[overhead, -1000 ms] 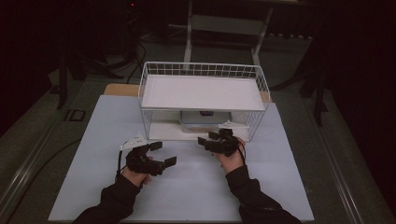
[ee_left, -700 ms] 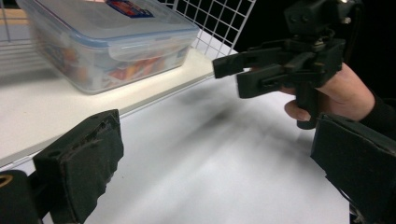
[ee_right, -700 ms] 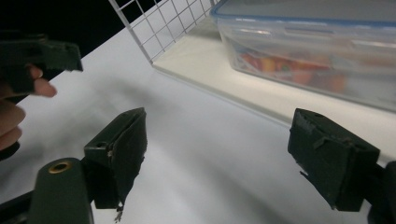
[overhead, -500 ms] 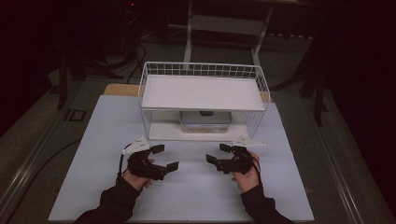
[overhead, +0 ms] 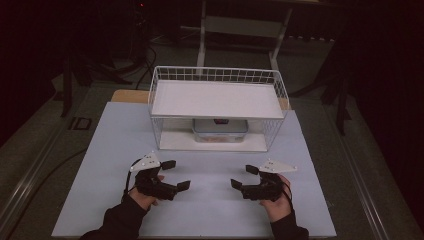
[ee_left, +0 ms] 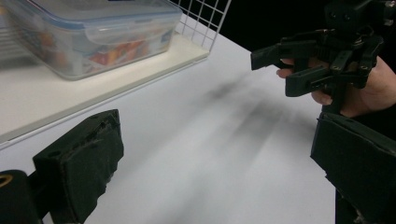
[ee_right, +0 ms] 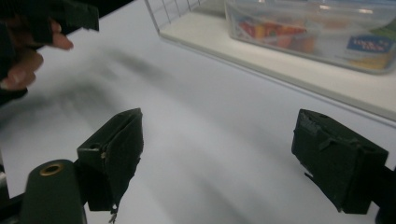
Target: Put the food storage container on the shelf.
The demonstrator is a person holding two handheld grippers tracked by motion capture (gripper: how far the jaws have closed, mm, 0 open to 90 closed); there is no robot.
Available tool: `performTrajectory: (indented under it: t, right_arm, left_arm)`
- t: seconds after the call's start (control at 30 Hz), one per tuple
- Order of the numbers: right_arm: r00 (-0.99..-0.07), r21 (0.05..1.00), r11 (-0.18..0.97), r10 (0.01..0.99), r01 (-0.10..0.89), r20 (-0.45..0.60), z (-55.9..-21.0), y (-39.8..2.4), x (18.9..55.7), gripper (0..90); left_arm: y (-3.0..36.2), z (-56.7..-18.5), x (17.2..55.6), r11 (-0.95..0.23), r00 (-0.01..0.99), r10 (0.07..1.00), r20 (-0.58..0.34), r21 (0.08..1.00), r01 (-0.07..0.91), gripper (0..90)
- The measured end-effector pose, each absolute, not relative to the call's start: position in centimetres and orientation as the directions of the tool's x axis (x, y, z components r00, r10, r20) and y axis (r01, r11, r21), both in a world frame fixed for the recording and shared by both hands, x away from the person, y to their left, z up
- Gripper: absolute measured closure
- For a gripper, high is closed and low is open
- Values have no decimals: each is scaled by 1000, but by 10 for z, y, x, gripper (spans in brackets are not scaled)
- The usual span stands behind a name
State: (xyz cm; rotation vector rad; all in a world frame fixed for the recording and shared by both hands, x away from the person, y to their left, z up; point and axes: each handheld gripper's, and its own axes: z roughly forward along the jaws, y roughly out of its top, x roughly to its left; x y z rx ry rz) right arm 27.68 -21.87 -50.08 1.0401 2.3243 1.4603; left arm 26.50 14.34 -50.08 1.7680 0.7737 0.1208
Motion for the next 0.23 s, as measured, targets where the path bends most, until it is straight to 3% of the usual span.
performTrajectory:
  t: [0.23]
  right_arm:
    - [-719, 853, 256, 671, 455, 182, -502, -230, 273, 164]
  left_arm:
    - [144, -503, 266, -136, 778, 552, -299, 888, 438, 25]
